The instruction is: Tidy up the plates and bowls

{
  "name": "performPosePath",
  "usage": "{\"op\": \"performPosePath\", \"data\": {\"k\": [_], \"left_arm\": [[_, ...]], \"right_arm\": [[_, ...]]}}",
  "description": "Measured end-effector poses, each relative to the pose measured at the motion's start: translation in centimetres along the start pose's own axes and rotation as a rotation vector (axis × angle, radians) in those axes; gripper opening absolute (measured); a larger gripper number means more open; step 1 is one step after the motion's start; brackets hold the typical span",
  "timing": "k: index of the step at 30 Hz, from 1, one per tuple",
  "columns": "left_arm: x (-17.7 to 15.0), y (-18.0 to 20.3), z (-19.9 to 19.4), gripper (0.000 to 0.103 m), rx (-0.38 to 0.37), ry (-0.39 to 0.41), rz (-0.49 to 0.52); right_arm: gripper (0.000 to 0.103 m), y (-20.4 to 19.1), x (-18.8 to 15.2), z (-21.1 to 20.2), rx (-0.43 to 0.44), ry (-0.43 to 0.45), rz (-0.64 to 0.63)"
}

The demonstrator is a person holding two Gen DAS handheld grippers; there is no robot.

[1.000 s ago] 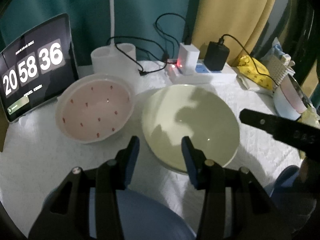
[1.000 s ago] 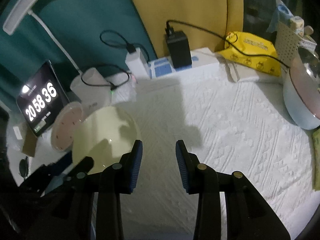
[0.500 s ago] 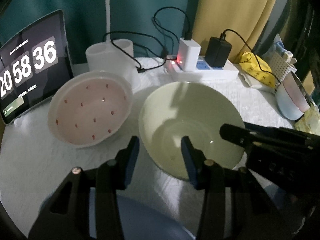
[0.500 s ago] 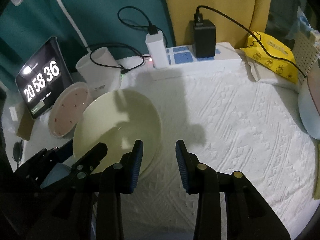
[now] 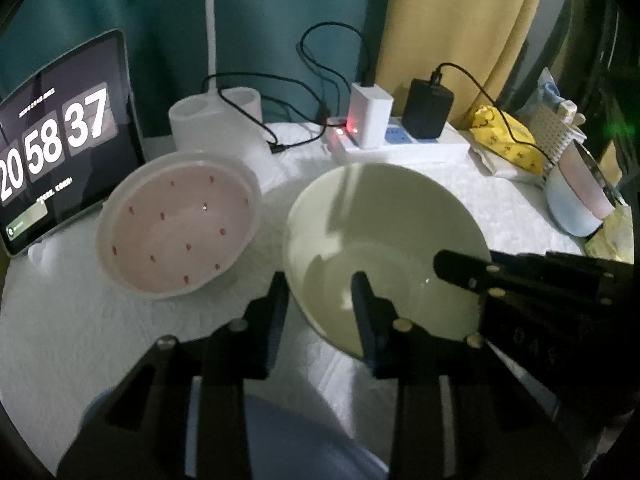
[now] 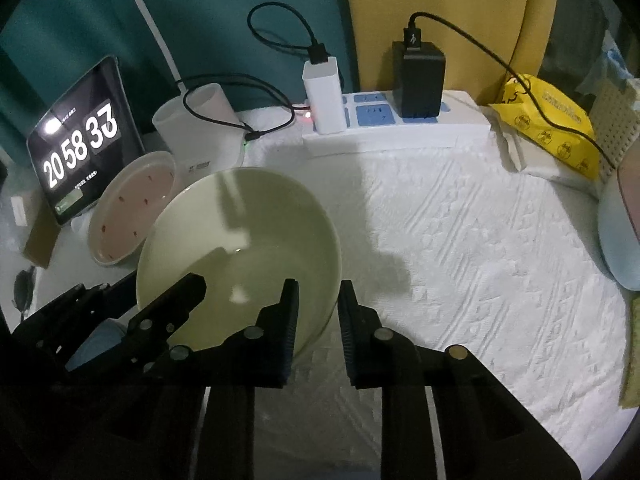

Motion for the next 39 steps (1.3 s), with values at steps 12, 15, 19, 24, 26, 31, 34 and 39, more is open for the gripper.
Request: {"op": "performPosePath", "data": {"k": [12, 15, 19, 24, 26, 31, 34, 39], "left_arm": [[0.3, 0.8, -3.4, 0.033, 0.013, 0.083, 0.023], [0.3, 0.9, -4.3, 0.033, 0.009, 0.098, 0.024], [0.2, 1.3, -5.7, 0.033, 0.002, 0.117, 0.028], [0.0, 1.9, -7.7, 0.033, -0.003, 0.143, 0.038], [-0.1, 2.2, -8.5, 0.033, -0.006, 0.153, 0.042], [-0.7, 3.0, -10.3, 0.033, -0.014, 0.171, 0.055], [-1.2, 3.7, -11.3, 0.033, -0.021, 0.180, 0.064], [-2.2, 4.8, -12.7, 0.033, -0.032, 0.189, 0.080]], "right_arm": [[0.017, 0.1, -0.5, -3.0, 0.015, 0.050, 0.004], [0.017, 0.0, -0.5, -4.1, 0.017, 0.071, 0.008], [0.017, 0.1, -0.6, -5.8, 0.018, 0.095, 0.012], [0.017, 0.1, -1.0, -7.8, 0.018, 0.120, 0.019], [0.017, 0.1, -1.3, -8.6, 0.016, 0.129, 0.020], [0.017, 0.0, -2.0, -10.5, 0.013, 0.149, 0.028], [0.017, 0.1, -2.7, -11.7, 0.011, 0.162, 0.036], [0.017, 0.4, -3.8, -13.4, 0.002, 0.180, 0.048]]}}
Point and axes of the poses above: each gripper's, at about its wrist camera, not at the fingertips, and z roughly the way its jaws point, y to its right, x to its top, the point moved 3 cm from there along z, roughly the way its jaws point, and after that the axes turned 4 degrees about -x, right-handed, at the moved point
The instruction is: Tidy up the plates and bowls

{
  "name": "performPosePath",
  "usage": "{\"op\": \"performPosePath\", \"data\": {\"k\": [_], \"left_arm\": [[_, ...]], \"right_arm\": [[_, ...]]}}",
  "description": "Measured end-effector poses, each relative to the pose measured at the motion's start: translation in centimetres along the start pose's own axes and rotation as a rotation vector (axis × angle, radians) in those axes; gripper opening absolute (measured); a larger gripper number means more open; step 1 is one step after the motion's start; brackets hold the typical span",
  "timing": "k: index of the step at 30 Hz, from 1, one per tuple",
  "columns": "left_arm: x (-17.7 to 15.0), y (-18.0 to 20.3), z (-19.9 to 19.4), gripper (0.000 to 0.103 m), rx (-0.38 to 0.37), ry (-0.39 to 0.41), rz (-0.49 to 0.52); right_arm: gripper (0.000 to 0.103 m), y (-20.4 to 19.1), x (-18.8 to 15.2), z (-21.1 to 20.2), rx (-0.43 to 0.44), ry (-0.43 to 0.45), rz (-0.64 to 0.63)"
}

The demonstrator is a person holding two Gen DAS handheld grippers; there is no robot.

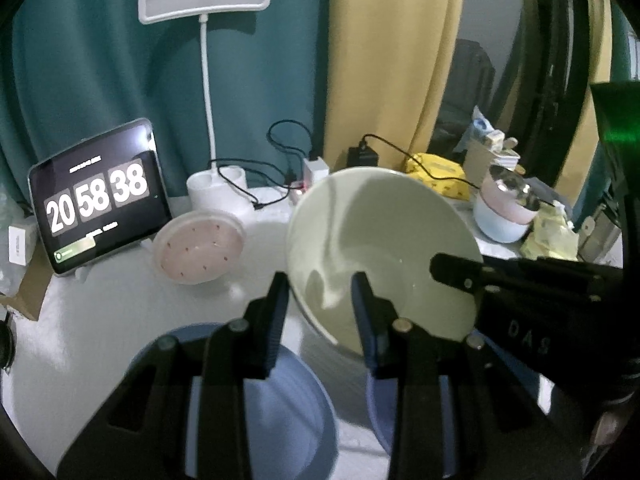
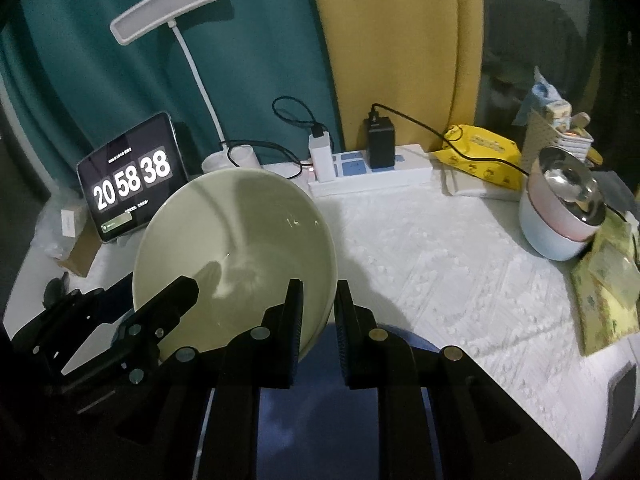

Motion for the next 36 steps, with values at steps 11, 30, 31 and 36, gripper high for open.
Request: {"op": "performPosePath", "data": {"k": [11, 30, 31, 36], "left_arm": [[-1.6, 2.6, -1.5, 0.033, -0.016, -0.012, 0.029], [-5.1, 6.1, -0.3, 0.033, -0.035, -0.094, 0.076], [-5.3, 6.3, -0.2, 0.033, -0.034, -0.099, 0.079], [-6.1, 6.7, 0.4, 0.033, -0.034, -0.126, 0.090]], "right_arm": [[0.017, 1.2, -2.0, -2.3, -0.014, 0.009, 0.025], [0.017, 4.9, -6.1, -2.4, -0.027, -0.046, 0.073], [0.017, 5.0, -6.3, -2.3, -0.027, -0.050, 0.076], [0.017, 5.6, -7.3, -1.7, -0.031, -0.072, 0.085]]}}
Point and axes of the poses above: each gripper's, at about its wrist camera, not at the fingertips, and z roughly the way its jaws point, y to its right, x to its top, the point moved 3 cm from there along z, roughly the way its jaws point, and after that the axes turned 4 degrees about -x, right-handed, at the moved point
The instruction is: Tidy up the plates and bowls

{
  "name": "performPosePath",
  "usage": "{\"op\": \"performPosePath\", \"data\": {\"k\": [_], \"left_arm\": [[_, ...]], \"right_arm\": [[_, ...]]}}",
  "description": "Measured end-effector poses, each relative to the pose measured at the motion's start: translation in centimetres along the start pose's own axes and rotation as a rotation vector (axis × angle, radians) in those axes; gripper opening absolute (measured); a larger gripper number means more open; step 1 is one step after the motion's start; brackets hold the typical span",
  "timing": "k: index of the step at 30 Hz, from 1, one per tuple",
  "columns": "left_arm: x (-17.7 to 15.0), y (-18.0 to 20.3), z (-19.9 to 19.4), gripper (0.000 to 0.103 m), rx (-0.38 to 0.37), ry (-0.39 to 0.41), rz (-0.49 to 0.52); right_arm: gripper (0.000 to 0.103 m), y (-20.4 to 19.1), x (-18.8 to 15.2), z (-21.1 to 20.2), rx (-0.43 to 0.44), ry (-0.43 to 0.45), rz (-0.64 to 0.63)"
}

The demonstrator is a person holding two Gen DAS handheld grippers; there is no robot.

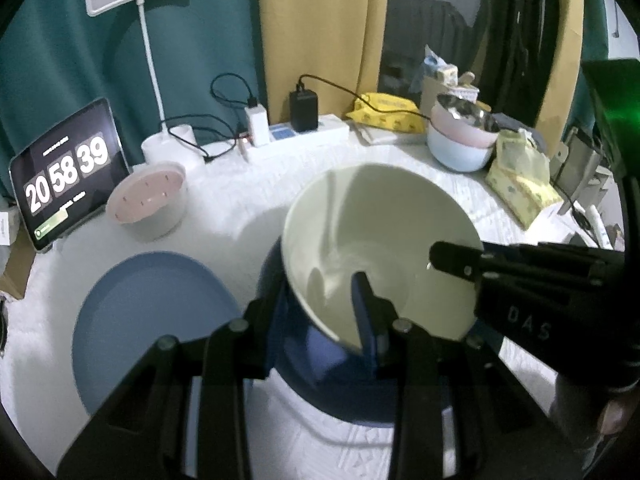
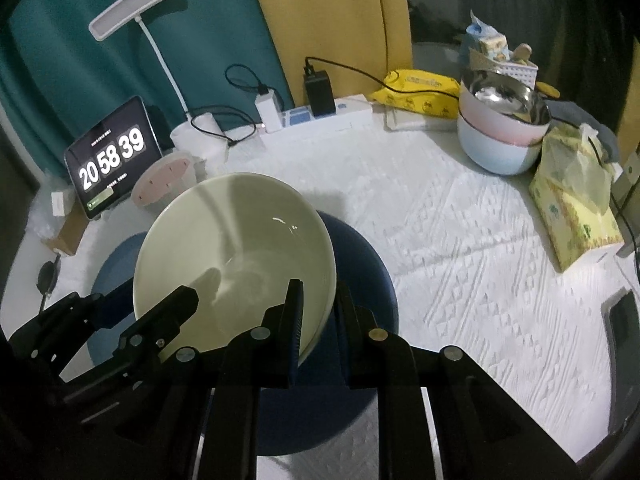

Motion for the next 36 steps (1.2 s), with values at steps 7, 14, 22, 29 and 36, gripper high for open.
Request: {"op": "performPosePath", "data": {"k": [7, 14, 22, 29, 36], "left_arm": [[-0.6, 0.2, 0.9, 0.033, -0.001, -0.030, 0.006], [-0.9, 0.1, 1.4, 0.033, 0.011, -0.040, 0.007], [-1.1, 2.9, 0.6, 0.033, -0.054, -0.007, 0.105], [-0.7, 2.3, 0.5, 0.033, -0.052, -0.004, 0.090], [-0.4, 0.6, -0.2, 0.034, -0.039, 0.016, 0.058]], "right_arm": [[0.017, 0.6, -0.7, 0.8, -0.003, -0.026, 0.014], [0.017, 0.7, -1.1, 1.4, -0.011, -0.036, 0.018], [0.020, -0.2, -0.8, 1.1, 0.005, -0.020, -0.008], [0.021, 0.6, -0.8, 1.1, -0.015, -0.031, 0.021], [0.021, 0.4, -0.6, 0.8, -0.036, -0.030, 0.017]]}}
Point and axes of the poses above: each gripper's, at about its wrist camera, not at the fingertips, and z roughly the way its jaws point, y to its right, x to its top, the point moved 3 cm from there along z, roughly the way its jaws point, and after that the axes turned 4 degrees about -x, right-handed, at the moved point
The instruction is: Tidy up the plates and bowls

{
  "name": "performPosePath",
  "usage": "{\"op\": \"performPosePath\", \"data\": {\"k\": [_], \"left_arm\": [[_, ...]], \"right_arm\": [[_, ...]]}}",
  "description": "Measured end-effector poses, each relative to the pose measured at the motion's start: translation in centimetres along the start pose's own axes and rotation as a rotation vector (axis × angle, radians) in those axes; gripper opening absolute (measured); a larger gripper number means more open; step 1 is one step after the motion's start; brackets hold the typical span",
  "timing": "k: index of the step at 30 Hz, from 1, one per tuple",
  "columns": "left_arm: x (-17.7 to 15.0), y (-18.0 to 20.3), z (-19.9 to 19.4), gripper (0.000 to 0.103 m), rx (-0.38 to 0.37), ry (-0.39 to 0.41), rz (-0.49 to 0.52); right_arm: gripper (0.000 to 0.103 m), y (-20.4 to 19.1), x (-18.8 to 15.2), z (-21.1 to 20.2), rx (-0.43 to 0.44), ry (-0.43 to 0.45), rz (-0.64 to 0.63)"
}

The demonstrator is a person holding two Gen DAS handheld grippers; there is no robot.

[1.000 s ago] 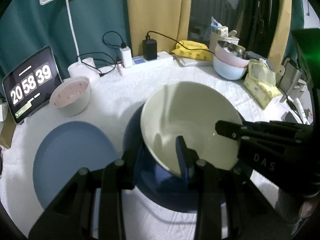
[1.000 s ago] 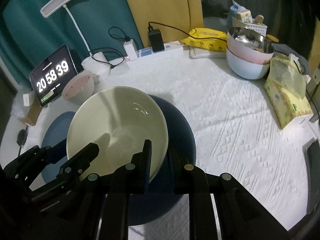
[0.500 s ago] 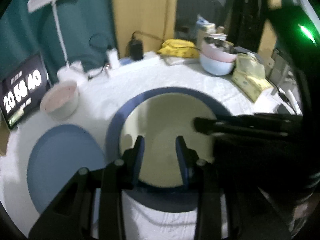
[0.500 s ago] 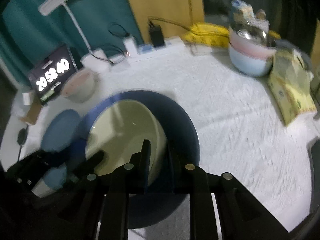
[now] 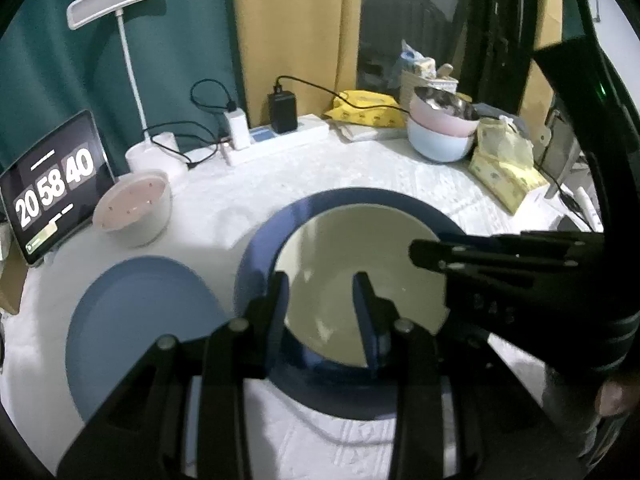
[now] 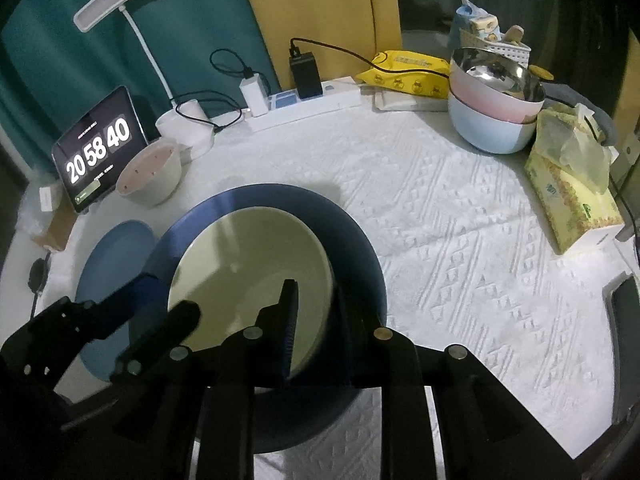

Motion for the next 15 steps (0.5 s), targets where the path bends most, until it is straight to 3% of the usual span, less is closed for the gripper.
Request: {"op": "performPosePath", "data": {"k": [10, 15], "left_arm": [[0.5, -3.0, -0.9, 0.035, 0.030, 0.029, -0.068], [0.8, -4.6, -1.4, 0.043, 0.033, 0.045, -0.097]], "right_arm": [[0.023, -0.5, 1.2, -1.5, -0.028, 0.038, -0.010], [0.023, -1.4, 2.1, -2.2, -0.032, 0.058, -0.030]]}}
Point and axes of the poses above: each gripper's, at about its wrist camera, not at the fingertips, and z roughly the way its jaws point, y to its right, x to its top, the point moved 3 cm from there along z, roughly the way its jaws point, and after that the axes turned 4 degrees about -x, right-handed, at the moved point
